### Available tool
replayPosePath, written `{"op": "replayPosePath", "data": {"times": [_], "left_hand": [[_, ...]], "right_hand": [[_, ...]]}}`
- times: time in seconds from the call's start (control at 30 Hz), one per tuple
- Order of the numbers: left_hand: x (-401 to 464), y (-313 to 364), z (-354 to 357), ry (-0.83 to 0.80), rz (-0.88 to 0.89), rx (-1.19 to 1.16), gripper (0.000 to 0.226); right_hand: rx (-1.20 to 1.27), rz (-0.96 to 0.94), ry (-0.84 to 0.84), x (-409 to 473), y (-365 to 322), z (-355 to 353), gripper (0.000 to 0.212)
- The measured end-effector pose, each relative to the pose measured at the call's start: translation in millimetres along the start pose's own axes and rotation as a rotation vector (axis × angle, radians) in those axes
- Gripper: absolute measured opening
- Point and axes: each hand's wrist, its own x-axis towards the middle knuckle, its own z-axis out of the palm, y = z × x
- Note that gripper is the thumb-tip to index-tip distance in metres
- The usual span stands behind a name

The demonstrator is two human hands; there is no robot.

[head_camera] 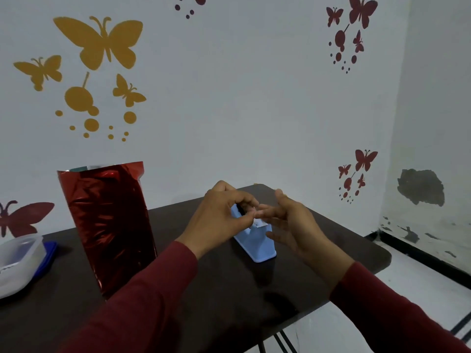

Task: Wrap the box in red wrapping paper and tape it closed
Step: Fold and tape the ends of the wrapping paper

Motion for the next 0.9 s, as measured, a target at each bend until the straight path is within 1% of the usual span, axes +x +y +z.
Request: {"op": "replayPosePath", "data": {"times": [0.07, 0.1, 0.17, 0.2, 0.23, 0.33, 0.43, 0.53, 0.67, 0.73, 0.83, 0.9], "left_hand": [[0, 5, -14, 0.021, 0.016, 0.008, 0.025], [0, 8, -20, 0.038, 0.018, 0.017, 0.025], [1, 11, -38, 0.1, 0.015, 0.052, 0.028], [2, 12, -49, 0.127, 0.013, 0.078, 0.029], [3, 14, -59, 0.138, 0.003, 0.099, 0.026], [5, 19, -92, 0.114, -0.051, 0.134, 0.016], [2, 22, -123, 0.104, -0.089, 0.152, 0.014], [-1, 26, -149, 0.114, -0.119, 0.196, 0.014], [-8, 28, -182, 0.114, -0.187, 0.242, 0.014], [-13, 25, -198, 0.192, -0.189, 0.269, 0.016], [-27, 15, -228, 0.417, -0.202, 0.234, 0.015], [-40, 3, -245, 0.545, -0.224, 0.252, 0.012]], "right_hand": [[0.112, 0.096, -0.008, -1, -11, 11, 0.059], [0.161, 0.119, 0.002, -2, -16, 15, 0.05], [0.228, 0.116, 0.018, -4, -23, 26, 0.034], [0.205, 0.077, 0.015, -4, -26, 31, 0.03], [0.146, 0.007, 0.005, -5, -29, 34, 0.03], [-0.056, -0.255, -0.082, -8, -42, 54, 0.04], [-0.228, -0.423, -0.152, -13, -58, 80, 0.044], [-0.326, -0.491, -0.155, -13, -66, 104, 0.044], [-0.337, -0.484, -0.165, -6, -71, 134, 0.044], [-0.306, -0.449, -0.155, -2, -73, 146, 0.043], [-0.191, -0.357, -0.185, 3, -77, 164, 0.045], [-0.102, -0.292, -0.213, 7, -81, 175, 0.044]]}}
